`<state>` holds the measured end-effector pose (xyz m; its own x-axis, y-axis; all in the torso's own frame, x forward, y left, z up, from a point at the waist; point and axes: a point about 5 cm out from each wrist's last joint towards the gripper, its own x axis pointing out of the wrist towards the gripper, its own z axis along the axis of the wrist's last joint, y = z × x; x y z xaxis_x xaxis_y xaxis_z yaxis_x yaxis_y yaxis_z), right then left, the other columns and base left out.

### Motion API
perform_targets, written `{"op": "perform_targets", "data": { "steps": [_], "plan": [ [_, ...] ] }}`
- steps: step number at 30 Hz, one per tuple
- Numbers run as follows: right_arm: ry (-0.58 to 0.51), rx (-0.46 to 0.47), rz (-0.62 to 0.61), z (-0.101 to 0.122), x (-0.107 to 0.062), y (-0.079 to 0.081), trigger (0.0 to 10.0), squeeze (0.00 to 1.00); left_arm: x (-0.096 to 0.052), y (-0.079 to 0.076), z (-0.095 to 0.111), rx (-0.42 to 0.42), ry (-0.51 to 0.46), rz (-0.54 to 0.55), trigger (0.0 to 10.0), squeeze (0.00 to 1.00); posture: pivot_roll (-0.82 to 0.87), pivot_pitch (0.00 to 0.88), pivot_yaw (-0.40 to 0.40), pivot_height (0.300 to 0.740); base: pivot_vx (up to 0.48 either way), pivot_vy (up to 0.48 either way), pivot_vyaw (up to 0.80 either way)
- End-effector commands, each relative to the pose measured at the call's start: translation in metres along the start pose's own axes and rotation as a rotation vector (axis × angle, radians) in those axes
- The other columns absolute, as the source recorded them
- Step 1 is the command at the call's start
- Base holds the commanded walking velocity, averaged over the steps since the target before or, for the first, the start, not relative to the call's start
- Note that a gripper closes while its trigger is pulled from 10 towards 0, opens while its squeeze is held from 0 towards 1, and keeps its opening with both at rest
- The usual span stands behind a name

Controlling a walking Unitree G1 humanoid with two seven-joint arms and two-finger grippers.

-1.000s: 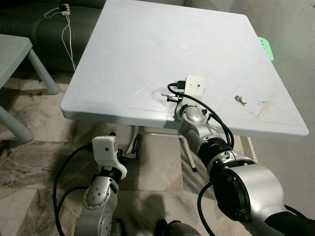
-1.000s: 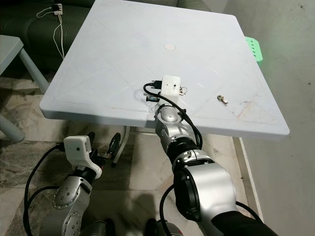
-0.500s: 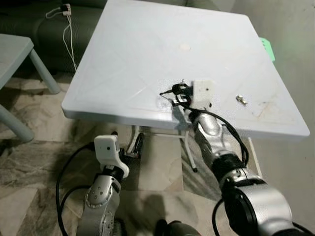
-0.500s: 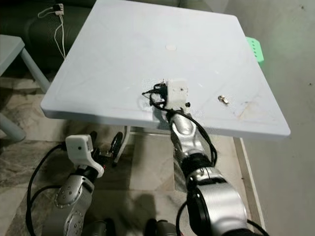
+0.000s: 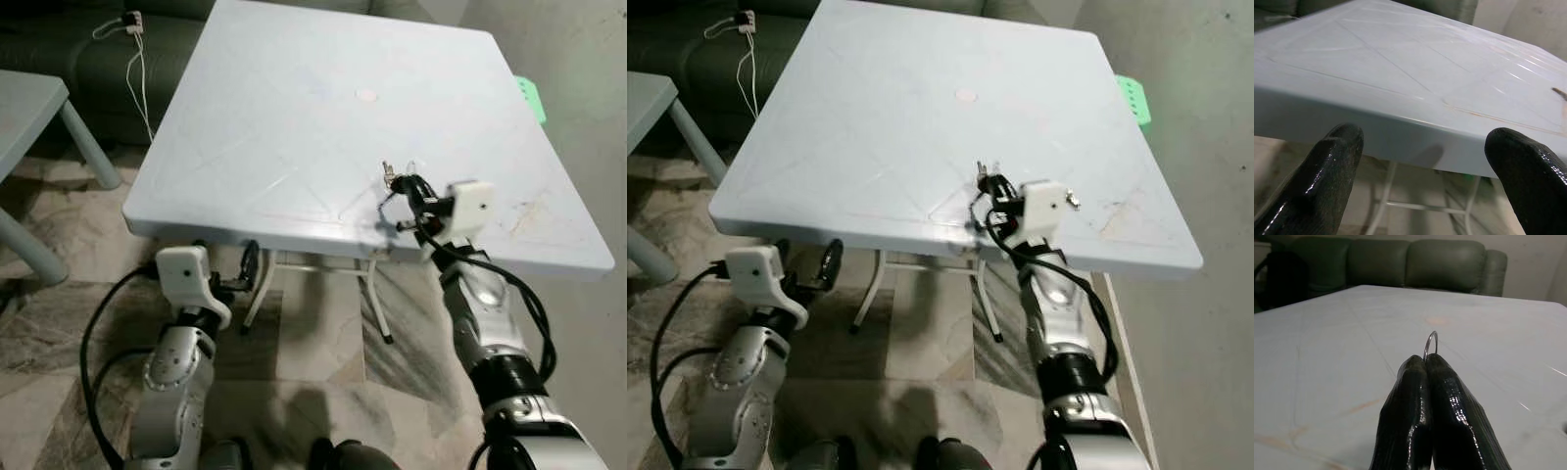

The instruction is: Hang keys on a hook

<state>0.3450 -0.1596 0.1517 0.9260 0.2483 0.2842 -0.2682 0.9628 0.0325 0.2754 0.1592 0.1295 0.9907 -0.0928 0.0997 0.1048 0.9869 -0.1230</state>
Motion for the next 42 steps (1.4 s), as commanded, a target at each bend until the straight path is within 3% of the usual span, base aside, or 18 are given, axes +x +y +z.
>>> {"op": "perform_targets", "data": {
  "steps": [1,9,11,15,21,30,33,42],
  "plan": [
    [-0.003,0.004,-0.017,0.003,-0.009,-0.008,10.0,0.0,-0.001,0.003,0.0,0.003,-0.009,0.015,10.0,0.0,0.06,0.173,-0.134,0.74,0.0,0.0,0.0],
    [0.06,-0.004,-0.12,-0.007,-0.044,-0.02,10.0,0.0,-0.013,0.011,-0.009,-0.007,0.007,0.059,10.0,0.0,0.04,0.193,-0.109,0.74,0.0,0.0,0.0],
    [0.087,0.011,-0.15,-0.012,-0.054,-0.022,10.0,0.0,-0.018,0.014,-0.012,0.037,0.002,0.07,10.0,0.0,0.03,0.196,-0.104,0.74,0.0,0.0,0.0],
    [0.113,0.006,-0.178,-0.014,-0.067,-0.021,10.0,0.0,-0.024,0.016,-0.016,-0.032,0.012,0.074,10.0,0.0,0.03,0.197,-0.091,0.74,0.0,0.0,0.0],
    [0.138,0.009,-0.214,-0.015,-0.079,-0.024,10.0,0.0,-0.029,0.018,-0.014,-0.037,0.004,0.088,10.0,0.0,0.03,0.197,-0.08,0.74,0.0,0.0,0.0],
    [0.194,0.007,-0.231,-0.021,-0.086,-0.024,10.0,0.0,-0.027,0.019,-0.015,-0.038,-0.002,0.075,10.0,0.0,0.04,0.178,-0.061,0.74,0.0,0.0,0.0],
    [0.242,0.003,-0.24,-0.026,-0.084,-0.024,10.0,0.0,-0.024,0.017,-0.015,-0.042,-0.003,0.067,10.0,0.0,0.04,0.17,-0.059,0.74,0.0,0.0,-0.77],
    [0.247,-0.002,-0.224,-0.027,-0.079,-0.02,10.0,0.0,-0.014,0.016,-0.011,-0.042,-0.024,0.047,10.0,0.0,0.03,0.14,-0.058,0.74,0.0,0.0,-0.74]
  ]
}}
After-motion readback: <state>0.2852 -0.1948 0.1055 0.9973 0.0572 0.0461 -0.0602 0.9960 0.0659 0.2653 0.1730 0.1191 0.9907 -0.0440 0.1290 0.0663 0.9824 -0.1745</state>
